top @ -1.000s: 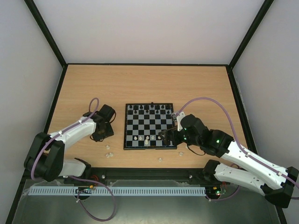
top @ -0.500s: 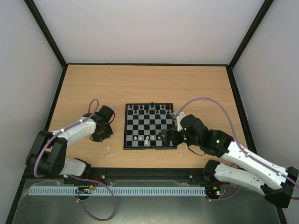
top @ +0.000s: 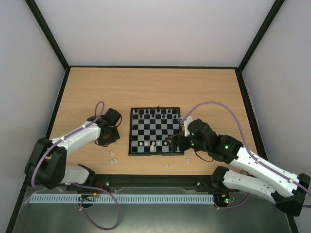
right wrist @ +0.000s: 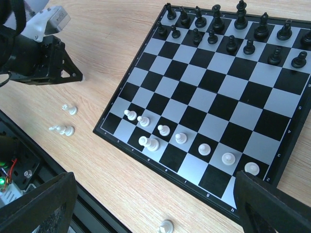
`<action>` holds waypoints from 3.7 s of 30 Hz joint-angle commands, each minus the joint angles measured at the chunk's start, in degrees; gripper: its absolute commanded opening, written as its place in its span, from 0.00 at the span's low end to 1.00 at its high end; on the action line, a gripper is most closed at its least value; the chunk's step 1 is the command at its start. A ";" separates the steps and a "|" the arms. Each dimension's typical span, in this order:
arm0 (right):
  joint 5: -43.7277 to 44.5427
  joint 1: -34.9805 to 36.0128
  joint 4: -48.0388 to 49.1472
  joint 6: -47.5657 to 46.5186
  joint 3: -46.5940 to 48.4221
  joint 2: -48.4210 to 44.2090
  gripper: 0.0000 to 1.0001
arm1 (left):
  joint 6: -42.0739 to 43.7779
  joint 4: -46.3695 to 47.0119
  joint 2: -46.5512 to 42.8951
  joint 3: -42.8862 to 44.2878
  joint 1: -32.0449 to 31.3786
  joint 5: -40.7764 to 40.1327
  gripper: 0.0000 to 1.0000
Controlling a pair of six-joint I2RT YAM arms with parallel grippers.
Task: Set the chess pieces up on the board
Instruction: Pick up the chess piece at the center of the board, then place the chess piece on the chessboard, then pick up the chess piece at the center of the board.
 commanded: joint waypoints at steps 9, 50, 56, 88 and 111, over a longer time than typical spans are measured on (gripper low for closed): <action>3.09 0.41 -0.44 0.08 -0.37 0.32 0.89 | -1.92 -8.98 6.48 15.51 -18.10 0.97 0.02; 2.35 0.36 -0.21 -0.14 -0.43 0.23 0.89 | -2.21 -7.14 18.90 19.68 -24.51 -0.19 0.09; 2.48 0.43 -0.15 -0.12 -0.45 0.28 0.89 | -1.85 -7.49 18.79 19.98 -24.02 -0.64 0.11; 8.23 0.42 -0.93 1.52 -0.11 2.55 0.99 | 2.90 6.91 -6.31 13.10 -25.03 -9.62 0.99; 11.44 0.16 12.46 0.99 -1.24 13.70 0.99 | 9.56 11.06 3.85 16.24 -24.26 -3.04 0.99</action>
